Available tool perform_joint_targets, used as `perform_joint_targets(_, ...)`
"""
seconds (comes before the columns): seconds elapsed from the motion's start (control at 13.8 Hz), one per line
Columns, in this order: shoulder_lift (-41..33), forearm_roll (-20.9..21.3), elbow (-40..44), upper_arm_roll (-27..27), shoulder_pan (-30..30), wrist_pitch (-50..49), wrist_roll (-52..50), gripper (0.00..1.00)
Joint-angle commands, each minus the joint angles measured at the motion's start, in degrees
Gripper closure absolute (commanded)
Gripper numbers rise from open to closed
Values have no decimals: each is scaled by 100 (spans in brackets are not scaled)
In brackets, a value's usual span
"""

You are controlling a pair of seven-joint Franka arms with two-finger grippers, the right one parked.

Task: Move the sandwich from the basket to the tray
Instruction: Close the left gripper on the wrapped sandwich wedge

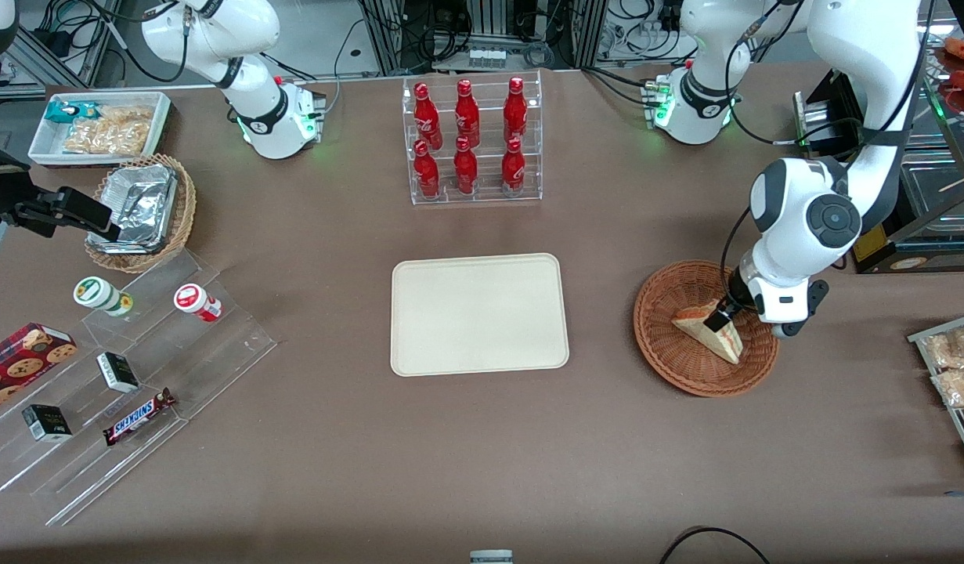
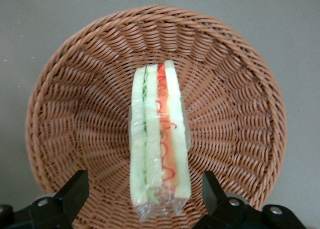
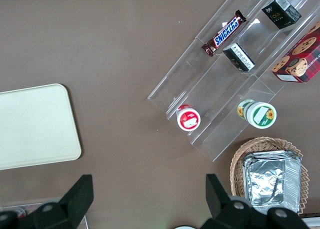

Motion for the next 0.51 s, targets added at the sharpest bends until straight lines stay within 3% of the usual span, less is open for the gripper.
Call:
perform_joint_targets(0.0, 198, -3, -27, 1, -80, 322, -191, 0)
perform_joint_targets(0.22, 366, -3, -18, 1, -106, 463, -200, 0)
perform_joint_targets(0.29, 383, -3, -9, 1, -106, 472, -200, 9)
perform_joint_targets(0.44, 366, -3, 17, 1, -89, 446, -191, 80)
